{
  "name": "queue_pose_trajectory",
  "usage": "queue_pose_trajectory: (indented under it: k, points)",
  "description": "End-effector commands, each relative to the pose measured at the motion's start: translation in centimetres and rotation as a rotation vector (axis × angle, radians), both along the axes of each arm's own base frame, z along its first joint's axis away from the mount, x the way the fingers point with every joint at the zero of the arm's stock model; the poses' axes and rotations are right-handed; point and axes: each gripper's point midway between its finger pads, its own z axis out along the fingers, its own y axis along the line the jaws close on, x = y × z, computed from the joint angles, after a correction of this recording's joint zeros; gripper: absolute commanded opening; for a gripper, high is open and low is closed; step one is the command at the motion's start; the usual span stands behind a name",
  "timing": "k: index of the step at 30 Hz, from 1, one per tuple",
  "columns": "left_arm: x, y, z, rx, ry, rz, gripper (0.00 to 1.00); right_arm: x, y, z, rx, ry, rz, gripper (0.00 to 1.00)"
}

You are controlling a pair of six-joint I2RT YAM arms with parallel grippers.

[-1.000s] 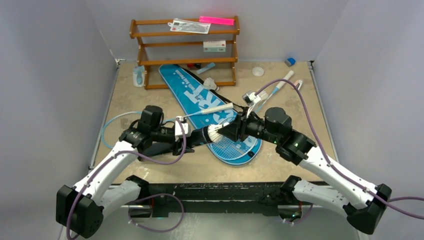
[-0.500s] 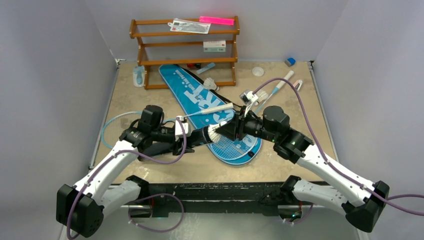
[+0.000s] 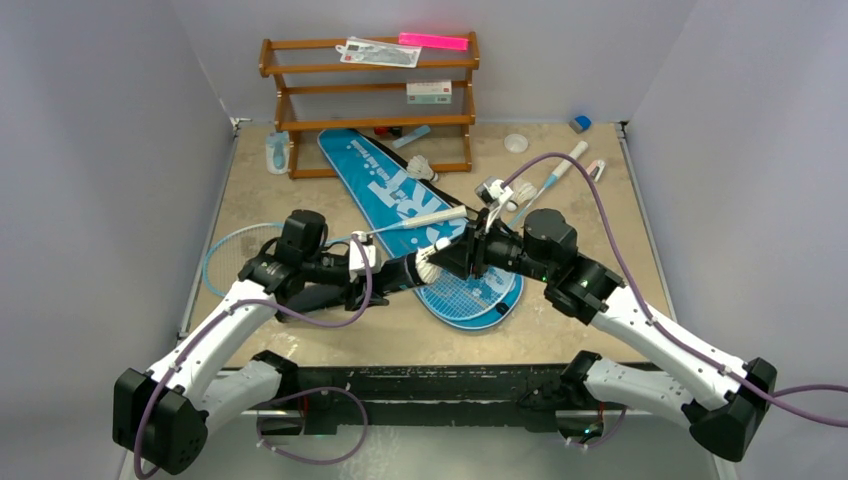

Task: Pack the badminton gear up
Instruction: Place the shuttlecock at the shuttle tube.

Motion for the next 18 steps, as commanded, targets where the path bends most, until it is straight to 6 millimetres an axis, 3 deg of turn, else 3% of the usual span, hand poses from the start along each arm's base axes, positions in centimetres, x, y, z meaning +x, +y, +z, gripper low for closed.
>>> queue_pose_trajectory:
  k: [1, 18]
  points:
    - [-2.03, -1.14, 2.04, -0.102, 0.022, -0.132, 0.23, 0.14, 0.46, 3.15, 0.056, -0.104, 0.028, 0.3]
    - [-1.54, -1.32, 2.82, -0.123, 0.027, -0.105, 0.23, 0.15, 0.88, 2.9, 0.182, -0.093, 0.01, 0.29]
